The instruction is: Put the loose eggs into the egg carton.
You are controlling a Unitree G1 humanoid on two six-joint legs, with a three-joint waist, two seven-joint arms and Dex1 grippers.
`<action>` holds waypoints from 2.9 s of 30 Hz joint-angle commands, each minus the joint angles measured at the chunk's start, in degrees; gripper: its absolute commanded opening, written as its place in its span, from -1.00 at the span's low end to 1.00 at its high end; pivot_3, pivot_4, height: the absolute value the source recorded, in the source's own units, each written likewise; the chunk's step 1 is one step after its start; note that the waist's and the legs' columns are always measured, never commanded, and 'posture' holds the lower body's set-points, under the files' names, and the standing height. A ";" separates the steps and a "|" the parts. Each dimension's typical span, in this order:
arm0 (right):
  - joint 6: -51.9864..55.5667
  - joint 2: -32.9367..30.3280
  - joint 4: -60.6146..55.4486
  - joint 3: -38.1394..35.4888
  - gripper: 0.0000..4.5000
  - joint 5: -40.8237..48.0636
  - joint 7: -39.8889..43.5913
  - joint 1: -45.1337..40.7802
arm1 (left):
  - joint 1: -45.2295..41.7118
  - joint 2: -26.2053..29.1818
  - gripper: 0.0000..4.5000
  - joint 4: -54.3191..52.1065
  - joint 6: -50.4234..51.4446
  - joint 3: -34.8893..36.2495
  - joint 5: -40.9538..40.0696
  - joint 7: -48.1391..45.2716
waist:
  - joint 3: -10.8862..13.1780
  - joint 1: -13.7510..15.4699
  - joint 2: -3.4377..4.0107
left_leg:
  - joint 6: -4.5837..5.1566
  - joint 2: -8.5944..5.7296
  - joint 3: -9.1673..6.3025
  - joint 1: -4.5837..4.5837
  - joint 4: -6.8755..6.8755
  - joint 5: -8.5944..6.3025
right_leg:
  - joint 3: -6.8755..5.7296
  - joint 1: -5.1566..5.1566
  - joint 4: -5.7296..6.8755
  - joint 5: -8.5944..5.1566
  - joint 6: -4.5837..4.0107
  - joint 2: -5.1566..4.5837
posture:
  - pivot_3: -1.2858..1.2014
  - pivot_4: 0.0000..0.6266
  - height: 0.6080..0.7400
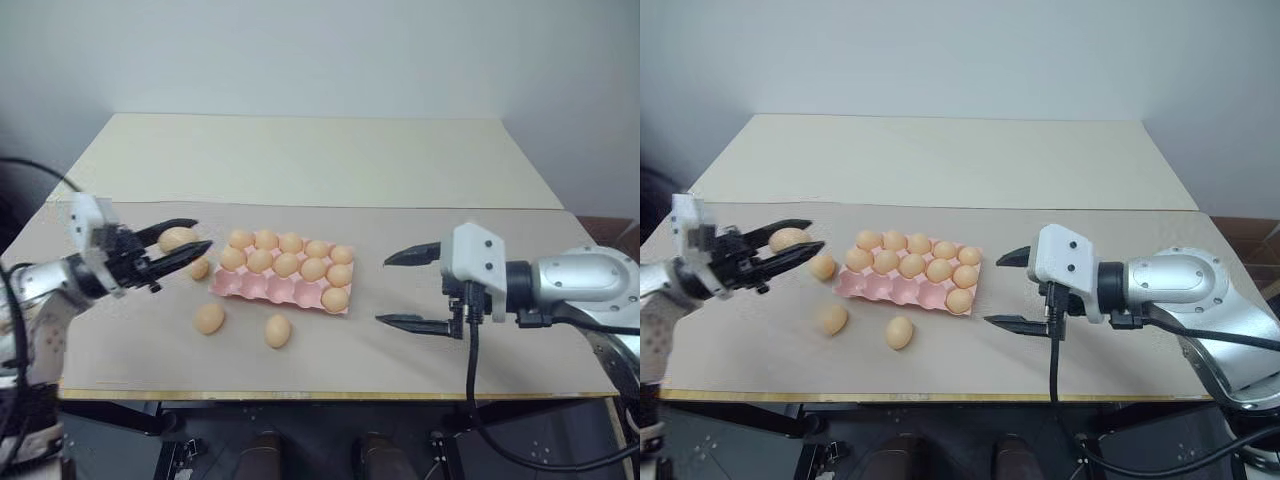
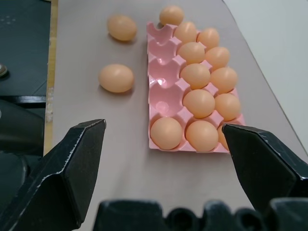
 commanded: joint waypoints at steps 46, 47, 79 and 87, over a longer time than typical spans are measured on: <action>1.85 -0.96 -6.06 -4.62 1.00 0.42 -9.36 4.00 | -10.11 -8.09 0.99 12.57 -18.89 -11.28 11.75 -10.57 | 0.01 -0.55 -0.02 | 0.01 0.02 -0.23 -0.05 0.10 0.01 | -0.01 0.02 0.00 0.03 0.06 0.06 | 0.03 -0.52 1.00; 1.73 -0.94 -5.97 -4.48 1.00 0.36 -9.29 4.06 | -9.36 -7.29 0.99 11.64 -18.49 -10.79 11.51 -10.39 | 0.01 -0.53 -0.02 | 0.01 0.02 -0.23 -0.05 0.10 0.01 | -0.02 0.02 0.01 0.03 0.06 0.06 | 0.03 -0.52 1.00; 0.39 -2.45 -6.71 -3.20 1.00 -0.02 -4.65 9.87 | 21.03 15.05 0.99 -5.09 -10.64 11.44 4.59 -14.67 | 0.01 -0.51 -0.02 | 0.01 0.09 -0.08 -0.04 0.08 0.00 | -0.04 0.01 -0.07 0.02 0.06 0.01 | 0.03 -0.52 1.00; 0.25 -3.33 -6.77 -3.44 1.00 0.99 -2.70 9.80 | 26.06 15.19 0.99 -7.09 -10.04 15.01 4.42 -15.57 | 0.01 -0.51 -0.02 | 0.00 0.11 -0.03 -0.01 0.08 0.00 | -0.03 0.01 -0.07 0.02 0.05 0.02 | 0.03 -0.52 1.00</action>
